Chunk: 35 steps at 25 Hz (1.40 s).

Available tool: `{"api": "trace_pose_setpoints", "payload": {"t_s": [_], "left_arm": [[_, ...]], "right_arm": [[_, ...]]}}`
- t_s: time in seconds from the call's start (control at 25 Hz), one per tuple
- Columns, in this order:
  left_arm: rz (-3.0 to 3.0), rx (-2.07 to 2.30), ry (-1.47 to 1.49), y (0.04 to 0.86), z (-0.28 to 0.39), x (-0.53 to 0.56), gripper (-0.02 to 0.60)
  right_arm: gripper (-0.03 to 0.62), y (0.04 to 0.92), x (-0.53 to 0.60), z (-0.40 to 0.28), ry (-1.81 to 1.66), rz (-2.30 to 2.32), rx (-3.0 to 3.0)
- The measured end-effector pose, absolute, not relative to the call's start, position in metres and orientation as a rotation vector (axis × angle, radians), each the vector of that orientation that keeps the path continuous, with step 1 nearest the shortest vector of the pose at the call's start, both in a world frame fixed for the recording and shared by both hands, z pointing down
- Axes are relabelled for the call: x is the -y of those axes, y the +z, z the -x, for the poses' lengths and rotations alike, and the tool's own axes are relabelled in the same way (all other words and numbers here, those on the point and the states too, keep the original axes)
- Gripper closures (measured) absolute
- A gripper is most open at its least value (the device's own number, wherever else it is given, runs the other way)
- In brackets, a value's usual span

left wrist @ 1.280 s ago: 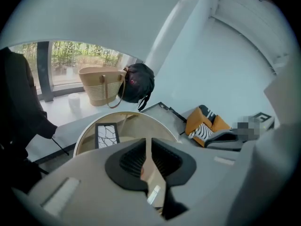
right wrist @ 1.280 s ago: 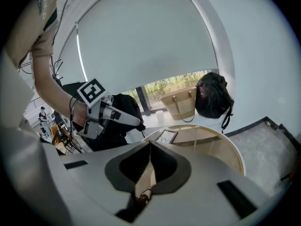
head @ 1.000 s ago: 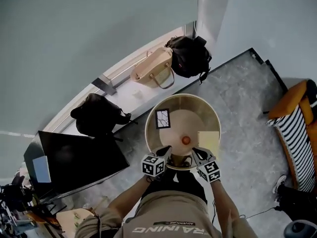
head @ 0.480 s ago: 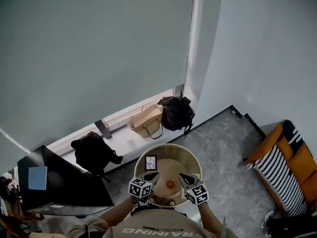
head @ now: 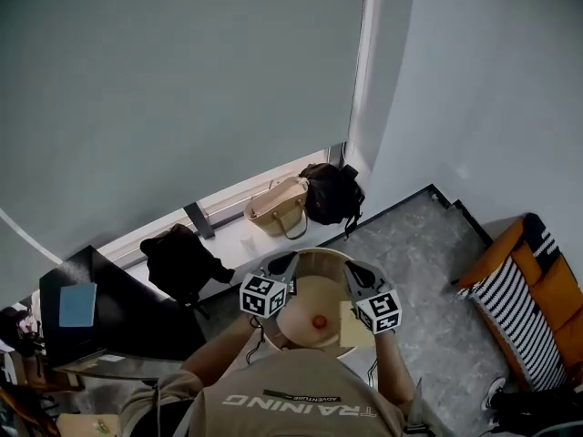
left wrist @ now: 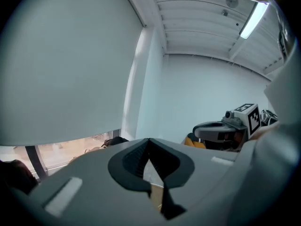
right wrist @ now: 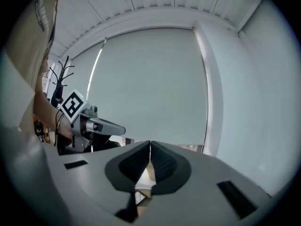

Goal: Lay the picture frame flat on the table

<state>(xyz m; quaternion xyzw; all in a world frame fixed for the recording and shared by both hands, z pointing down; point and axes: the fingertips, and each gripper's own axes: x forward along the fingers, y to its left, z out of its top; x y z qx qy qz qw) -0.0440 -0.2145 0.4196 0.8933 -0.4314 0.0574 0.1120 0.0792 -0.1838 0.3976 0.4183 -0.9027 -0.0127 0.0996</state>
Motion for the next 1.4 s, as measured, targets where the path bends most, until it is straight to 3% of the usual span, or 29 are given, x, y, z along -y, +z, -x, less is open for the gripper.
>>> {"api": "trace_pose_setpoints", "payload": {"t_s": [0.28,1.4], "left_arm": [[-2.632,1.301,0.08,0.385,0.049,0.232,0.574],[-2.551,1.312,0.185,0.435,0.059,0.2,0.574]], "right_arm": [[0.588,0.351,0.198,-0.068,-0.079,-1.295,2.719],[0.588,0.407,0.179,-0.06,0.063,-1.192,2.664]]}}
